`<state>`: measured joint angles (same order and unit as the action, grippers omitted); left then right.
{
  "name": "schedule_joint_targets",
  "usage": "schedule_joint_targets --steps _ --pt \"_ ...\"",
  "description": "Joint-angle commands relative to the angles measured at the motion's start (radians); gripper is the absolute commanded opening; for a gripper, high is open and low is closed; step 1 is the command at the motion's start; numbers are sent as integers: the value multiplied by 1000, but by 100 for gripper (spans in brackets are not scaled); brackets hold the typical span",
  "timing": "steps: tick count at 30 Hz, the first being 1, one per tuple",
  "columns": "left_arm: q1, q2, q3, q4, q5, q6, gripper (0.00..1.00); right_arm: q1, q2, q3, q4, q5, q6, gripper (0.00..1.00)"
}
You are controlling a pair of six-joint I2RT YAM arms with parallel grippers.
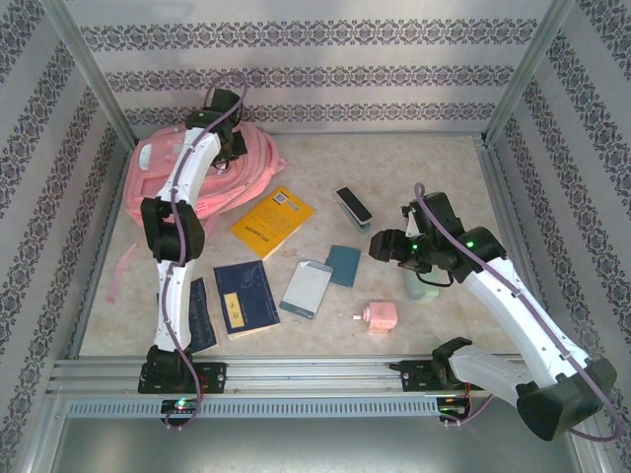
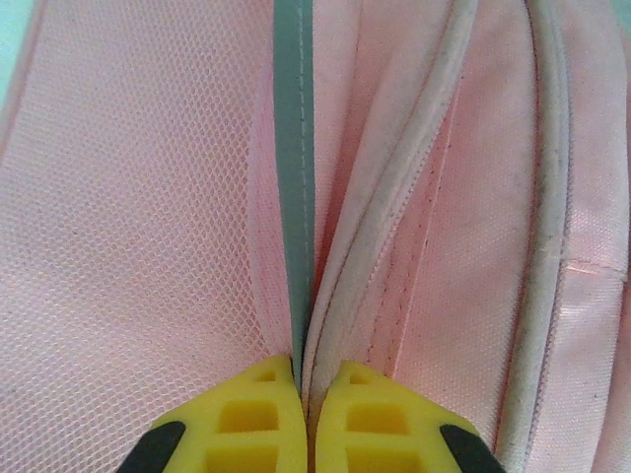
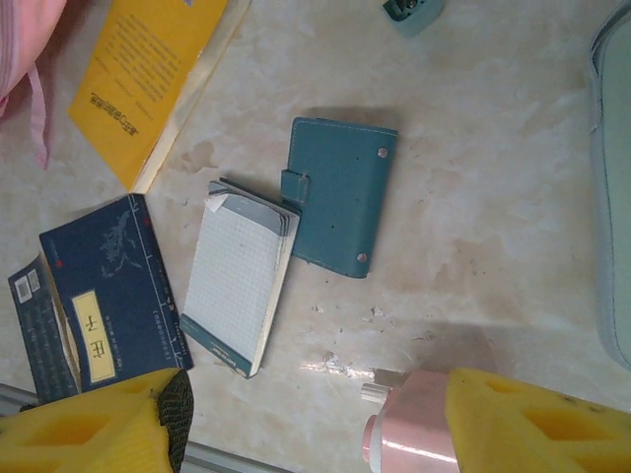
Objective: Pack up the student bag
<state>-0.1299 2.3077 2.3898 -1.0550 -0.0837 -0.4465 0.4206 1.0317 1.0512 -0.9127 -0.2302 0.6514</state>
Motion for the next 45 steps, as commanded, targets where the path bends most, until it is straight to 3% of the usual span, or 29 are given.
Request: schedule_joint_targets --steps 1,15,17,20,23,26,29,33,34,37,40,42,45 --pt "-46 -181 -41 75 82 95 0 -9 -18 34 5 -24 -5 69" --pt "-271 -431 -264 190 136 441 0 -47 -67 83 -21 -14 28 69" --pt "-303 -463 -342 223 245 525 0 -69 -75 97 -34 -5 34 69" --pt "-353 -500 -418 255 244 597 0 -105 -84 96 -31 -24 45 70" --pt "-436 -595 -591 358 229 816 0 -108 -73 101 -27 -27 49 70" --pt "-520 -769 -901 592 210 1079 0 -108 -52 110 -14 -36 57 70" --pt "-511 -905 -1111 781 258 1114 0 -108 -29 132 -15 -20 51 71" --pt "-509 -1003 -1300 846 318 1236 0 -106 17 158 -6 -35 50 72" --pt "-503 -1016 -1347 887 307 1230 0 -107 30 158 4 -48 54 72" --pt "-492 -1039 -1477 1051 202 1153 32 -104 68 149 16 -71 69 73" --pt "-481 -1077 -1536 1193 63 930 48 -99 114 141 11 -76 82 73" --pt "-471 -1102 -1480 1088 13 784 48 -91 140 139 10 -75 82 74" --pt "-459 -1118 -1386 906 -46 481 40 -77 175 134 -6 -41 76 74"
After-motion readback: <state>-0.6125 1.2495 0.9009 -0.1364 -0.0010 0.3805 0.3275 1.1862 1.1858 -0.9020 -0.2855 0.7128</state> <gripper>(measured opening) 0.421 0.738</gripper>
